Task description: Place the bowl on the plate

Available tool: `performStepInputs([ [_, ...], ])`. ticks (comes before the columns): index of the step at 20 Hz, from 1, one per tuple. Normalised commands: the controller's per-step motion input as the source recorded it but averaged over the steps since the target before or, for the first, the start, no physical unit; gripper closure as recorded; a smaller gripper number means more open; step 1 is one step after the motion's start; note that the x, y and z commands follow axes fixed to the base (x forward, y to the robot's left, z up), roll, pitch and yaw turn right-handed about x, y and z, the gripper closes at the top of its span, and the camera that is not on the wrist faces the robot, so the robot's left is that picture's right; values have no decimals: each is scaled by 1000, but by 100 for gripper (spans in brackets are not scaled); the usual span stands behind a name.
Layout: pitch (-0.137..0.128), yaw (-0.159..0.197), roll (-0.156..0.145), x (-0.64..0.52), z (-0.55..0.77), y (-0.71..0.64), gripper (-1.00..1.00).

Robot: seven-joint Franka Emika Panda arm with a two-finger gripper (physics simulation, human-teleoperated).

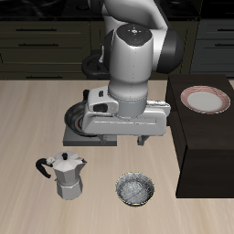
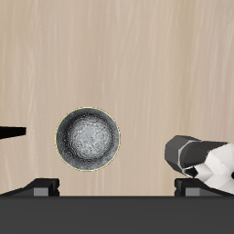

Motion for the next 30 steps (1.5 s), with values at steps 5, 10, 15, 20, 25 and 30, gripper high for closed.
performStepInputs([
  [5, 18, -1, 1, 15, -201, 22, -100],
  [10, 24, 12, -10, 75, -273, -62, -100],
  [15, 14, 2, 5, 30, -194, 14, -100],
  [20, 12, 11, -10, 42, -152, -12, -100],
  [25, 24, 11, 9, 19, -240, 36, -100],
  [30, 22, 10, 13, -20, -179, 1, -100],
])
